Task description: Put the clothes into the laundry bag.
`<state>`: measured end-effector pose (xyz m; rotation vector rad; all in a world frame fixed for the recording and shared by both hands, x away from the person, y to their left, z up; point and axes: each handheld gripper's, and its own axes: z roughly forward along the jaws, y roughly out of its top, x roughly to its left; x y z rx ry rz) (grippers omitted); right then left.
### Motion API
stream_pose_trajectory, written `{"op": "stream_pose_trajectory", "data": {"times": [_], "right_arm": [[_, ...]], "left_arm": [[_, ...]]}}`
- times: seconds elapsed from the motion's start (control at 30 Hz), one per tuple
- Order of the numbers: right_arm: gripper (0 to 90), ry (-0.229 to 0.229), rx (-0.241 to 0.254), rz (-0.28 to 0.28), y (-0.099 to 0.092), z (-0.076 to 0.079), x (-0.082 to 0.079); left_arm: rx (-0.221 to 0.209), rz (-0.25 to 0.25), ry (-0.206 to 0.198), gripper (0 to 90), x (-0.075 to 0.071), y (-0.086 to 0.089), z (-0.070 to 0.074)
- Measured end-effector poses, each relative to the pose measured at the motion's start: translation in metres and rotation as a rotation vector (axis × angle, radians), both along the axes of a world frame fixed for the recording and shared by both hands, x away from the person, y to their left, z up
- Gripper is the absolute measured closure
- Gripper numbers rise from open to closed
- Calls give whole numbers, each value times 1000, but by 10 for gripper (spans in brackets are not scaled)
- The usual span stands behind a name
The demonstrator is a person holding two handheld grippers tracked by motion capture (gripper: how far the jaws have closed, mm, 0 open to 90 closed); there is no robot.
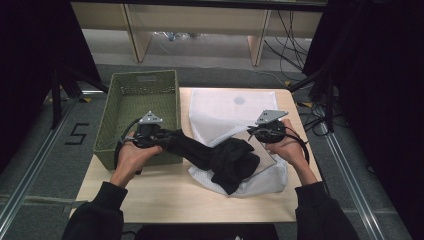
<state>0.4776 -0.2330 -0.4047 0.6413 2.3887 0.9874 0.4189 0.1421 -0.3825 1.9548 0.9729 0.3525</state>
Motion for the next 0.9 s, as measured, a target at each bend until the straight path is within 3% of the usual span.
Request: {"op": "stream_pose_trajectory", "data": {"times": [0.1,0.17,0.37,0.4,0.43,0.53,0.67,0.7,0.73,0.77,0.83,0.9], "right_arm": [[896,5,3,-5,0,0,-1],[897,4,4,-6,0,0,0],[897,-2,11,-7,-1,1,-1],[897,-14,9,-13,-1,2,-1],[897,10,23,-13,-1,2,-1],[897,11,19,-11,-2,1,-1],[896,-6,12,-12,-5,1,0],[897,9,25,-15,-4,0,-1],[897,19,20,-15,-5,0,-1],[897,19,21,-13,-6,0,-1],[897,15,22,-3,-6,-1,0],[897,12,18,1,-6,-1,-1]], "left_arm": [[-19,-68,-62,801,-13,-21,17],[0,-109,-105,801,-22,-40,28],[-15,-285,-126,801,-34,-105,35],[-8,-310,-121,801,-34,-116,33],[-8,-343,-110,800,-34,-127,28],[15,-390,-69,798,-28,-157,7],[9,-395,-1,782,-8,-179,-22],[-2,-387,15,768,-4,-183,-29],[21,-390,20,750,2,-186,-35],[34,-406,27,716,9,-189,-44],[28,-380,58,598,11,-193,-54],[35,-407,69,472,9,-193,-56]]}}
